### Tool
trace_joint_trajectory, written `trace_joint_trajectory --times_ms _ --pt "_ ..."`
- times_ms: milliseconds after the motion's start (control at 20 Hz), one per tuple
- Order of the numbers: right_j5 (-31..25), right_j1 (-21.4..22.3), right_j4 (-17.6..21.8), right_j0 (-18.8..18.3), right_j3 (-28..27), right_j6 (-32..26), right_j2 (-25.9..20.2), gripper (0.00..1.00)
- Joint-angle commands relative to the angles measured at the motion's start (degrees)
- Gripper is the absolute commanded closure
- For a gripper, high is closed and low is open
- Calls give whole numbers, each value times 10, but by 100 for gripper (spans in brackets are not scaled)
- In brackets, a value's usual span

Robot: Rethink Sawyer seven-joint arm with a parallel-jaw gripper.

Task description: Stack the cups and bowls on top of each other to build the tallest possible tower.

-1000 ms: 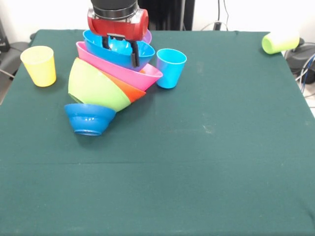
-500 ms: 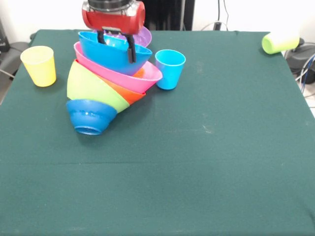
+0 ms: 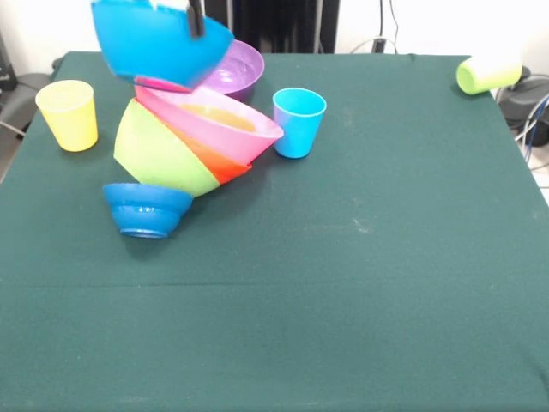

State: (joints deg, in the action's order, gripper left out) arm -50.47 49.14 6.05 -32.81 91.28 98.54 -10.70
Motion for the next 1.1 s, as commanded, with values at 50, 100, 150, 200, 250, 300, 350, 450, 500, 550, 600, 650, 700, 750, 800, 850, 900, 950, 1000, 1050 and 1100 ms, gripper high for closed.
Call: trace_joint_trajectory --times_ms 50,100,150,200,250,300,350,450,500,550,600,650,700,750,800,850,900,950,1000,1050,1100 --pt "-50 53 15 -16 0 -119 -63 0" --pt "-49 60 17 -19 8 -119 -64 0" --pt "-52 62 19 -19 7 -118 -66 0" --pt "-52 67 21 -21 13 -118 -66 0" --pt "-54 68 22 -22 15 -118 -67 0" --pt "-55 69 23 -24 16 -117 -68 0" --pt "-56 71 24 -25 17 -117 -70 0" --pt "-56 76 25 -28 24 -115 -71 0" --pt "-51 85 22 -31 36 -114 -70 0" --pt "-47 94 20 -33 47 -113 -70 0" --pt "-42 105 17 -34 59 -111 -68 0" --pt "-39 110 15 -34 66 -109 -68 0" --pt "-36 116 13 -35 74 -107 -67 0" --pt "-39 117 14 -33 73 -105 -68 0" --pt "-45 118 15 -32 71 -104 -68 0" --pt "-51 118 16 -31 69 -103 -68 0" --pt "-55 115 17 -32 64 -104 -70 0" --pt "-53 113 18 -33 65 -104 -71 0" --pt "-42 109 18 -36 69 -106 -74 0" --pt "-31 105 19 -38 73 -107 -77 0" --pt "-9 100 19 -42 84 -109 -81 0"
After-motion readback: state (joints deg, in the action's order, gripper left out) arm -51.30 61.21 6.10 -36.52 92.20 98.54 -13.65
